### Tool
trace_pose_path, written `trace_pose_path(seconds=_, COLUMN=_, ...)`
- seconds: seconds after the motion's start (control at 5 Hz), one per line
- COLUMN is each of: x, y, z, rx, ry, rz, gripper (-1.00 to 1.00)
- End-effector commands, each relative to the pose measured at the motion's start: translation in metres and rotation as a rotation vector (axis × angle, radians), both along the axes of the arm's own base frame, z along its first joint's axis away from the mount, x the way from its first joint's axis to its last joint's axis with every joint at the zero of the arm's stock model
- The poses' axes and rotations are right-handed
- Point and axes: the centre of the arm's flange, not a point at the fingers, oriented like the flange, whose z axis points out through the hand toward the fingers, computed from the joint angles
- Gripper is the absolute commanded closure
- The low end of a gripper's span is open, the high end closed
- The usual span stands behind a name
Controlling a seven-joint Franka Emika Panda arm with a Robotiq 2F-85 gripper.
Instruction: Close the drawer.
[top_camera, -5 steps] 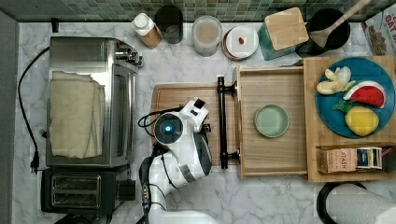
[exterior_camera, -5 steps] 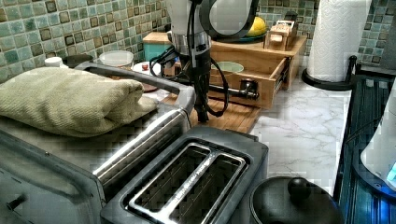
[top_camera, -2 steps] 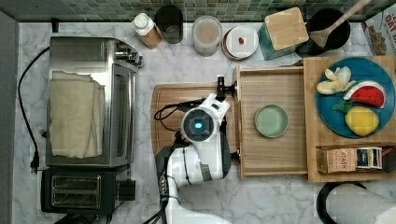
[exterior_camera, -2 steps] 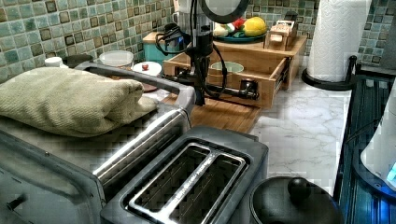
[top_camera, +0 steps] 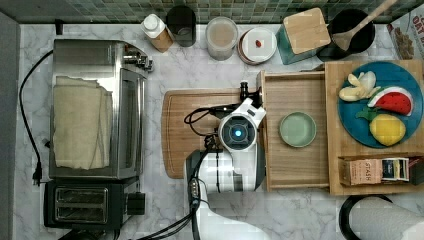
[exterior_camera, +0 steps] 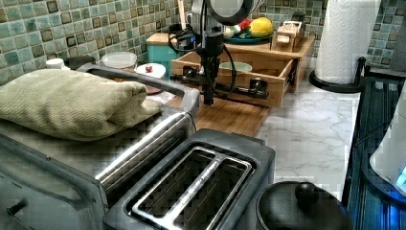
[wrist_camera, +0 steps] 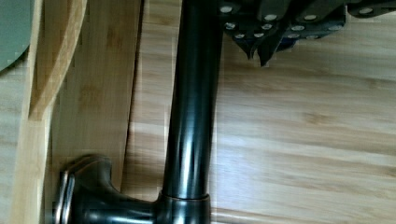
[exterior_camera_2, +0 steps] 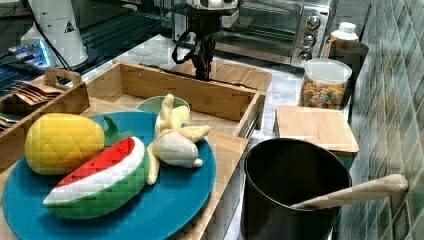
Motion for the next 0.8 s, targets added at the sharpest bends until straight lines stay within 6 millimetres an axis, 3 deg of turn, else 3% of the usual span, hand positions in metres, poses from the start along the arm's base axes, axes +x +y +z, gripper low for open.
trace_pose_path(seconds=0.2, x=0.001, y=-0.148, z=0.048, rx=-0.01, ry=0.029, rz=-0.048, gripper=1.0)
trace_pose_path(seconds=0.4, x=0.006, y=-0.186, z=0.036, rx=0.017, ry=0.007, rz=-0.05, gripper=1.0)
trace_pose_path(seconds=0.8, x=-0.003, y=-0.253, z=0.062, rx=0.04, ry=0.016, rz=-0.036, gripper=1.0)
